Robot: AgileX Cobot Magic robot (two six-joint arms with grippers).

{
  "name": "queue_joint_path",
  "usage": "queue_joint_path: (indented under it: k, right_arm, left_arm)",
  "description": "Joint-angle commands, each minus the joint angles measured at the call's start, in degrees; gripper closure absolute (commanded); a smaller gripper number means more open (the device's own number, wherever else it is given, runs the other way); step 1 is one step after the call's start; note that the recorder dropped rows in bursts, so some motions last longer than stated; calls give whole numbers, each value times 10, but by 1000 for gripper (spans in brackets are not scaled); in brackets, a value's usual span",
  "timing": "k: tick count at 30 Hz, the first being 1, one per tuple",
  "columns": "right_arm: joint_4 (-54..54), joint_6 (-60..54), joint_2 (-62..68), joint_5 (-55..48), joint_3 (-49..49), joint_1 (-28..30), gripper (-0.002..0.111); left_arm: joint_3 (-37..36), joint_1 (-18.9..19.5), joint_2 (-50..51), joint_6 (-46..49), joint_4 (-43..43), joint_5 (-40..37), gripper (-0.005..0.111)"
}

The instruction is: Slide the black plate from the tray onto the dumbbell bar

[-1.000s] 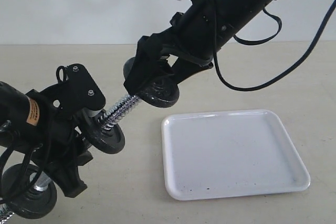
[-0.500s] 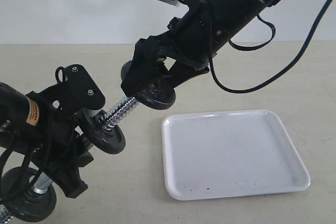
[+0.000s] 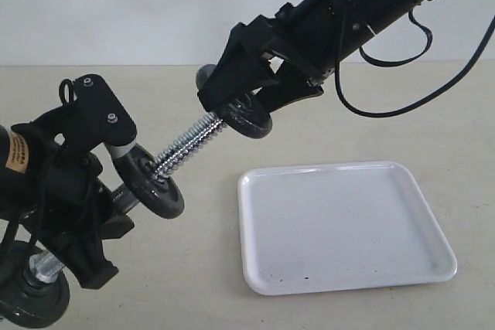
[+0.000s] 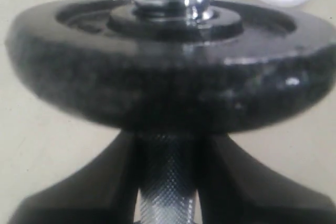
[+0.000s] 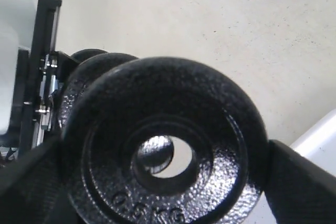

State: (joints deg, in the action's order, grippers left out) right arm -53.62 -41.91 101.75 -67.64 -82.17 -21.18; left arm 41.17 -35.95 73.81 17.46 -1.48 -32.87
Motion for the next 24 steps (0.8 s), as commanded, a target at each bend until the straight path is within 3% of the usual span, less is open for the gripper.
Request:
queue_joint_path:
  k: [1, 17, 24]
  right_arm:
    - [-33, -13, -5, -1, -8, 6, 108]
    - [-103, -19, -5, -23, -58, 6, 108]
    - [-30, 36, -5, -23, -59, 6, 108]
  left_arm:
    - [20, 0, -30, 27, 6, 77, 102]
    - [20, 0, 3, 31, 6, 73, 102]
    - [20, 0, 9, 31, 6, 91, 102]
